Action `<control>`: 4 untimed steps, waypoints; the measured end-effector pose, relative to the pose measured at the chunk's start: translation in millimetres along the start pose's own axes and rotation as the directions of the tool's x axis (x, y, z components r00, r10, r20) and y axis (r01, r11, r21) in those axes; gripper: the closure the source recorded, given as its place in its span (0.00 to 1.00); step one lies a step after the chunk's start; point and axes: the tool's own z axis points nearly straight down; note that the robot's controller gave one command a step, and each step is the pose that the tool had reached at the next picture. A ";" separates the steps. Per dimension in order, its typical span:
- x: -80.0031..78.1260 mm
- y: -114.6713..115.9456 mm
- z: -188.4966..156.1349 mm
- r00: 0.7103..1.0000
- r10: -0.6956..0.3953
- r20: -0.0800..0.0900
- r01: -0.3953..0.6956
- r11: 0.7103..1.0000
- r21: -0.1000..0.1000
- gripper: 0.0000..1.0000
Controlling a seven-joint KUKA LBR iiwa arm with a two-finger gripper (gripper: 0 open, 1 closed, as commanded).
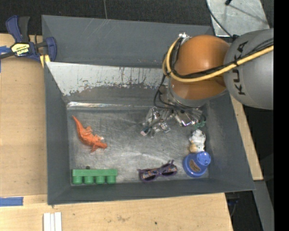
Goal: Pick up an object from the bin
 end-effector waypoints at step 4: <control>-44.4 -14.2 -6.1 1.000 0.006 0.002 -0.006 1.000 -0.005 1.00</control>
Offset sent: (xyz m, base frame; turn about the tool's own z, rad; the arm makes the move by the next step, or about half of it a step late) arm 0.0108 -0.0221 0.0051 0.0150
